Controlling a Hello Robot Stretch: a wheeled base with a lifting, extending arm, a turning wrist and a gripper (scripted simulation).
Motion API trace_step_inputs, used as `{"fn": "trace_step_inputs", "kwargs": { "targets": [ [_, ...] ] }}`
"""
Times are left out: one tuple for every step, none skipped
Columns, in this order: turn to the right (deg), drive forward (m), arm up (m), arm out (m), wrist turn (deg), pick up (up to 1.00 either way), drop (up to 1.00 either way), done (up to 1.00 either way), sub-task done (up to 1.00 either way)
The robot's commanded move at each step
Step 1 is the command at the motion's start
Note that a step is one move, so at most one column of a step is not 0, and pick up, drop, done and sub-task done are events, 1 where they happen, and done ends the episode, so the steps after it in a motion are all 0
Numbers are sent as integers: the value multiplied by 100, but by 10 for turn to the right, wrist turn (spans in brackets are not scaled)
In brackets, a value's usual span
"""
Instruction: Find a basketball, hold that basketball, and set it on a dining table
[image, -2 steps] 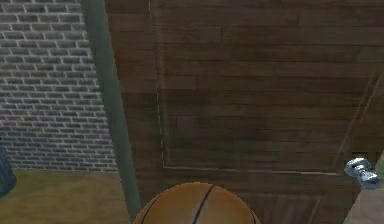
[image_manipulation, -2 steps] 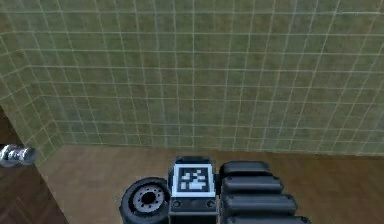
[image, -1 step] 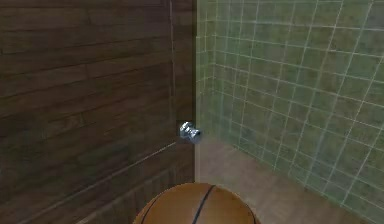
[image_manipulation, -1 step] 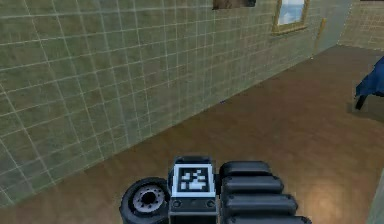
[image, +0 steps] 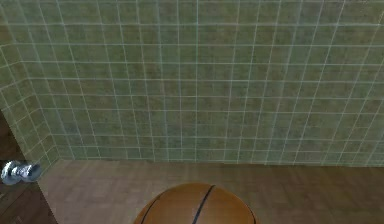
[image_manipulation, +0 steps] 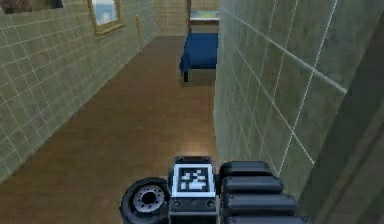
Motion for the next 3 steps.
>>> {"fn": "trace_step_inputs", "kwargs": {
  "targets": [
    [120, 0, 0, 0, 0, 0, 0, 0, 0],
    [0, 30, 0, 0, 0, 0, 0, 0, 0],
    [-450, 0, 0, 0, 0, 0, 0, 0, 0]
  ]
}}
